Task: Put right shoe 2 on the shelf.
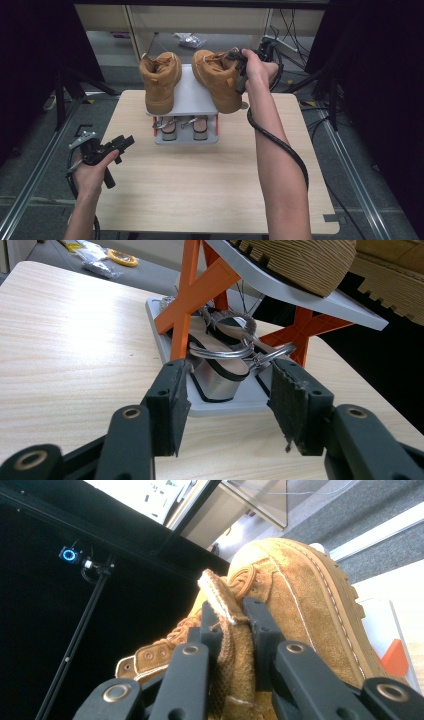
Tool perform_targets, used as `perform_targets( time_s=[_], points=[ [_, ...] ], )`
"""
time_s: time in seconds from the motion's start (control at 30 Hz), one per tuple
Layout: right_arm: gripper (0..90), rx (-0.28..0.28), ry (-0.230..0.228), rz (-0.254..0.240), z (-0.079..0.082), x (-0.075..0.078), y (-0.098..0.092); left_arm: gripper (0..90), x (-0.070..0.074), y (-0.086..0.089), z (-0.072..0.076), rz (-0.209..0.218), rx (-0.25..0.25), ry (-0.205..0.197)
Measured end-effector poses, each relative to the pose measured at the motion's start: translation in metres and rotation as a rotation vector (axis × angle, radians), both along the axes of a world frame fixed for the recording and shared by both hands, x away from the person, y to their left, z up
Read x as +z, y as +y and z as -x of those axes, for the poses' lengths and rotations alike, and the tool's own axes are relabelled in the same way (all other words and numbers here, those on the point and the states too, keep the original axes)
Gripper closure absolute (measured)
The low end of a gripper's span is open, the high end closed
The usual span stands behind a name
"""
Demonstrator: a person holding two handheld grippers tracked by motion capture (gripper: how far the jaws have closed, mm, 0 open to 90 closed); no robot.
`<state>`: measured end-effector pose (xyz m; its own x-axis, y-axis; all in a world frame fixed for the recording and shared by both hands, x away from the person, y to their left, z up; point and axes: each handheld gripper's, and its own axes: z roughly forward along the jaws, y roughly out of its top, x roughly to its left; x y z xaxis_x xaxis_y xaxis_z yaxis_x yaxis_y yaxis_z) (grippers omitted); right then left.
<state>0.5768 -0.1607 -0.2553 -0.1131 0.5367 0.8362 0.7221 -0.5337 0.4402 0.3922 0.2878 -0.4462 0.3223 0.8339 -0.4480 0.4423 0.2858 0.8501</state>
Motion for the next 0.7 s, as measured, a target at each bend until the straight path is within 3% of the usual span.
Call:
perform_targets(
  time_s=[0.57, 0.7],
  points=[
    [79.7, 0.002, 0.018, -0.039, -0.012, -0.01, 0.029, 48.4, -0.001, 0.001, 0.0, 0.002, 0.001, 0.003],
    [75.6, 0.008, 0.035, -0.022, -0.015, -0.017, 0.036, 48.4, -0.001, 0.003, 0.0, 0.005, 0.003, 0.0]
  ],
)
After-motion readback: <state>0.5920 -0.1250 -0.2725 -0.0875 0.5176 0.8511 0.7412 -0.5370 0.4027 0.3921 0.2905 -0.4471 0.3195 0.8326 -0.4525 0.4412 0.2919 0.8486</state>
